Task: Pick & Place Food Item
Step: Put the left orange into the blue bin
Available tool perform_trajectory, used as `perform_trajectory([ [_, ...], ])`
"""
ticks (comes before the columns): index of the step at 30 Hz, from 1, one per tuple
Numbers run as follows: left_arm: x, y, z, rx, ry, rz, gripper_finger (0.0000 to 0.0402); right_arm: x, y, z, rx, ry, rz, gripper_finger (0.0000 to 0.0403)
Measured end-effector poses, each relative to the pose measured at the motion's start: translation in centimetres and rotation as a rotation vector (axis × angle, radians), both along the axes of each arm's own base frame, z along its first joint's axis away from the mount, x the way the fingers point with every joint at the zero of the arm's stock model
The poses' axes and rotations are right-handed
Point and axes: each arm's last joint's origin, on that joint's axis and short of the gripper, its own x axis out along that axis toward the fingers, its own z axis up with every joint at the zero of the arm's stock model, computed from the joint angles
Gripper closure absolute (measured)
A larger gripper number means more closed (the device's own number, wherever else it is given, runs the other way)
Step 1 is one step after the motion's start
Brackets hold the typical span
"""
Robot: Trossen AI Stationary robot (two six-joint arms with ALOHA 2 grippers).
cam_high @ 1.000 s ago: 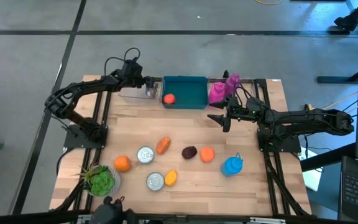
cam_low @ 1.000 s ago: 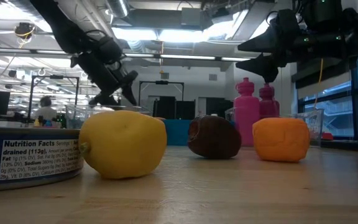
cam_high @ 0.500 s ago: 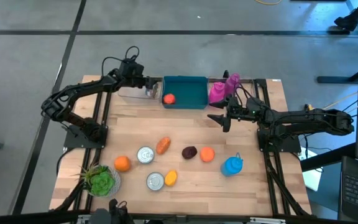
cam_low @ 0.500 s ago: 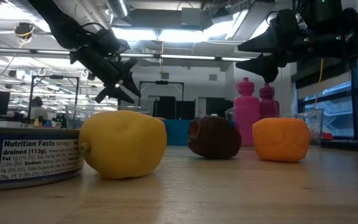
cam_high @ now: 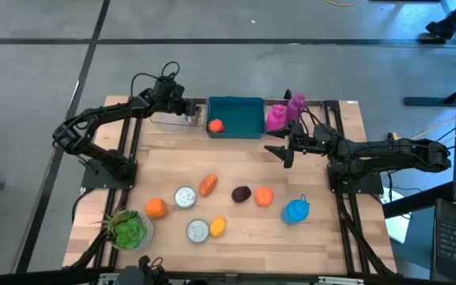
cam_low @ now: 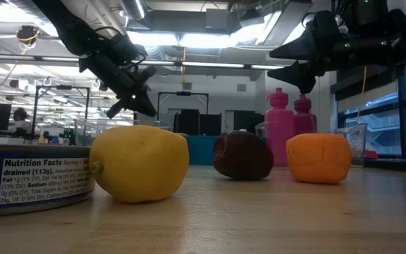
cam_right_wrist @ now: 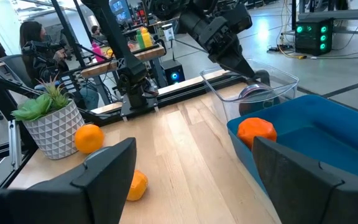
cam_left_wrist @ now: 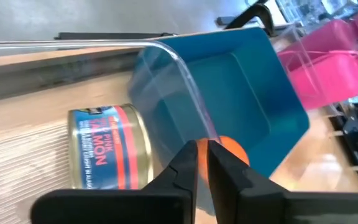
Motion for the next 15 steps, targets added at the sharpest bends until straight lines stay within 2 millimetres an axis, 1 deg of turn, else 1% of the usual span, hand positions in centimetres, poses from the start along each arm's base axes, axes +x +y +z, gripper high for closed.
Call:
perform_trajectory([
  [7, 0.6, -0.6, -0.2, 0.035, 0.063, 0.01, 0.0395, 0.0, 0.0, 0.0, -0.001, 0.0, 0.0, 0.0085],
  [10, 0.9, -0.7, -0.2, 0.041, 0.061, 0.003, 0.0399, 0.0, 0.0, 0.0, -0.002, 0.0, 0.0, 0.0085],
  [13, 1.6, -0.7, -0.2, 0.038, 0.086, -0.024, 0.04, 0.0, 0.0, 0.0, -0.002, 0.0, 0.0, 0.0085],
  [15, 2.6, -0.7, 0.2, 0.055, 0.118, -0.048, 0.04, 0.0, 0.0, 0.0, -0.002, 0.0, 0.0, 0.0085],
])
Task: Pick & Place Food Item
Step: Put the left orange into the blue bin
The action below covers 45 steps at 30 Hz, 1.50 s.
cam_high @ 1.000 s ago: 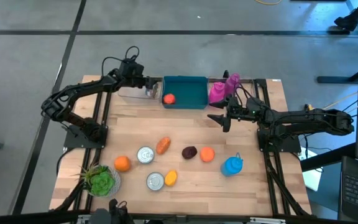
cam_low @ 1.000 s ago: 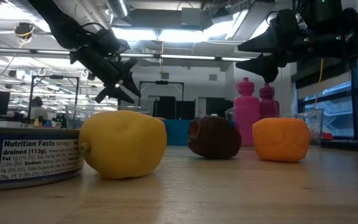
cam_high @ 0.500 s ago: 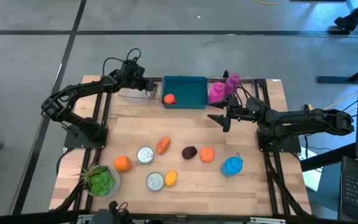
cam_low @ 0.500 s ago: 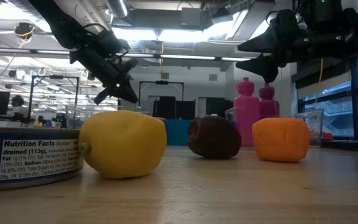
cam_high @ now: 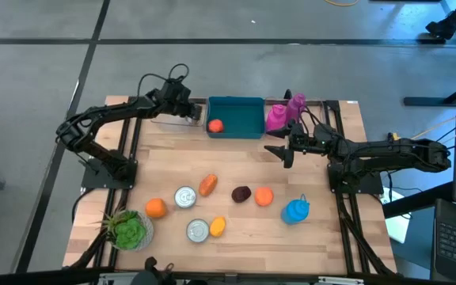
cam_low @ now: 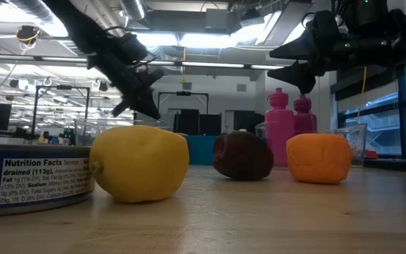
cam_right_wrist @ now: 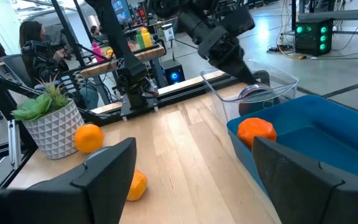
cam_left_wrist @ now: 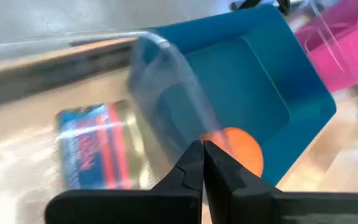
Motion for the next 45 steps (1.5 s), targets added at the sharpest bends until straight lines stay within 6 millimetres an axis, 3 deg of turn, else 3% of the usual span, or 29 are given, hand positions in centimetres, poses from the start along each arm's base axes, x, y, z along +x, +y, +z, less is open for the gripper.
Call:
perform_trajectory([
  [4, 1.6, 0.1, 0.8, 0.071, 0.133, -0.004, 0.04, 0.0, 0.0, 0.0, 0.0, 0.0, 0.0, 0.0085],
  [9, 1.6, 0.7, 1.4, 0.082, 0.232, 0.048, 0.04, 0.0, 0.0, -0.1, 0.003, 0.01, 0.0, 0.0085],
  [19, 2.2, 1.4, -1.2, -0.034, 0.258, -0.012, 0.0398, 0.0, 0.0, -0.1, 0.002, 0.01, 0.0, 0.0085],
  [24, 2.0, 1.6, -2.1, -0.046, 0.325, 0.043, 0.0401, 0.0, 0.0, -0.1, 0.002, 0.01, 0.0, 0.0085],
  [36, 0.2, 2.2, -1.2, -0.021, 0.38, 0.176, 0.0399, 0.0, 0.0, -0.1, 0.002, 0.01, 0.0, 0.0085],
  [45, 0.9, 2.3, -0.4, 0.054, 0.368, 0.128, 0.04, 0.0, 0.0, -0.1, 0.002, 0.011, 0.0, 0.0085],
])
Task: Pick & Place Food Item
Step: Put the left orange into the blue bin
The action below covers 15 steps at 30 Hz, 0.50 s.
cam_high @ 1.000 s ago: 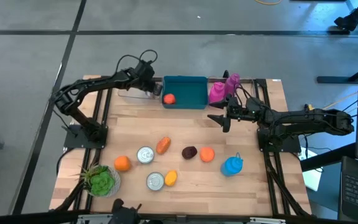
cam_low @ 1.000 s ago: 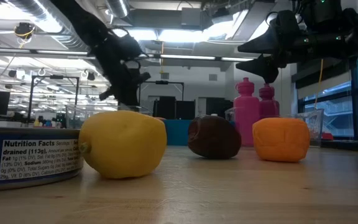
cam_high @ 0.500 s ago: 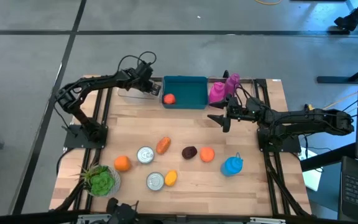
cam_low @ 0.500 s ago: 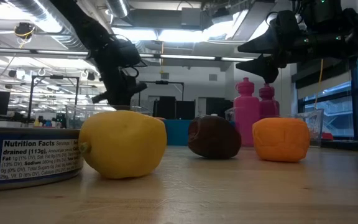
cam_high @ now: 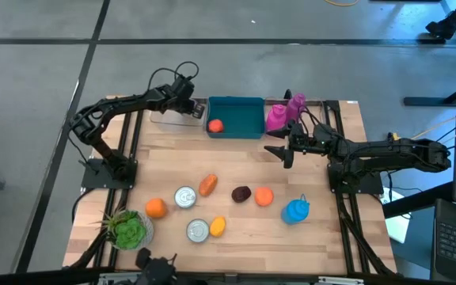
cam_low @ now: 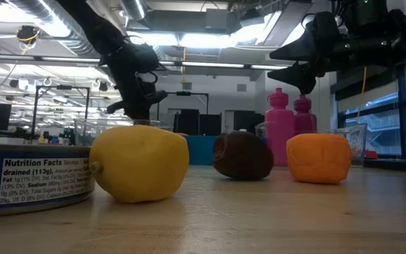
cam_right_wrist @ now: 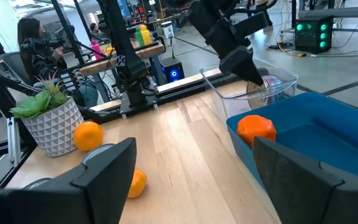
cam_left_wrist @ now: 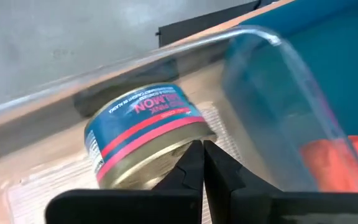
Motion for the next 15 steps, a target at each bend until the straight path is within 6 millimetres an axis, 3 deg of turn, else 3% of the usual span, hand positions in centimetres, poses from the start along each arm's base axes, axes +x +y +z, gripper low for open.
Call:
perform_trajectory([
  [8, 0.2, -1.9, 3.5, 0.08, -0.058, -0.188, 0.0401, 0.0, 0.0, -0.1, 0.001, 0.005, 0.0, 0.0085],
  [15, -1.2, -7.1, 7.8, 0.119, -0.098, -0.293, 0.0398, 0.0, 0.0, -0.1, 0.001, 0.005, 0.0, 0.0085],
])
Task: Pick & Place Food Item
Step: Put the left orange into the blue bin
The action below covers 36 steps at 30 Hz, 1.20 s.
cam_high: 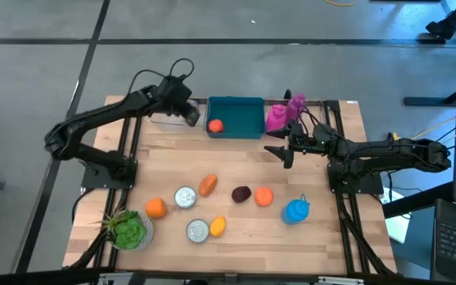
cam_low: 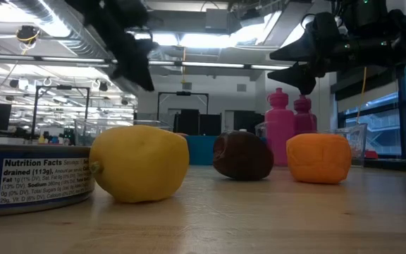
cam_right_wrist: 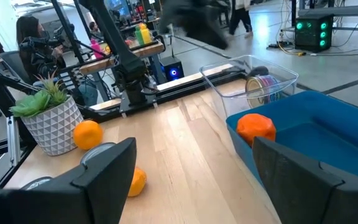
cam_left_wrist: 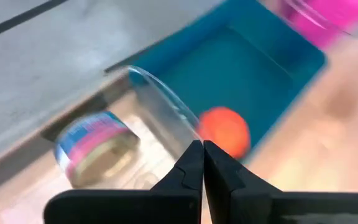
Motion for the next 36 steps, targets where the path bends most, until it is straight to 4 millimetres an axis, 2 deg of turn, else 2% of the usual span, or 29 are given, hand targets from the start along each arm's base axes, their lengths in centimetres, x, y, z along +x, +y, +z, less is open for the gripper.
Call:
perform_trajectory([
  [4, -1.3, -3.7, 1.2, -0.001, -0.012, -0.08, 0.0401, 0.0, 0.0, 0.0, 0.0, 0.0, 0.002, 0.0085],
  [8, -3.0, -7.0, 1.2, 0.035, -0.074, -0.119, 0.04, 0.0, 0.0, 0.0, 0.0, 0.0, 0.003, 0.0085],
  [12, -4.7, -9.8, 0.2, 0.066, -0.17, -0.18, 0.0398, 0.0, 0.0, 0.0, 0.008, -0.002, 0.001, 0.0085],
  [17, -5.8, -12.4, -2.2, 0.001, -0.326, -0.291, 0.04, 0.0, 0.0, 0.0, 0.023, -0.004, 0.0, 0.0085],
  [22, -6.3, -14.0, -5.5, -0.108, -0.335, -0.388, 0.0401, 0.0, 0.0, 0.0, 0.058, -0.006, -0.003, 0.0085],
  [27, -5.8, -14.5, -8.6, -0.157, -0.313, -0.416, 0.0397, 0.0, 0.0, 0.0, 0.061, -0.007, -0.004, 0.0085],
  [30, -5.4, -14.5, -8.8, -0.148, -0.347, -0.438, 0.0391, 0.0, 0.0, 0.0, 0.069, -0.008, -0.005, 0.0085],
  [36, -4.7, -15.4, -7.4, -0.143, -0.5, -0.661, 0.035, 0.0, 0.0, 0.0, 0.07, -0.008, -0.008, 0.0085],
])
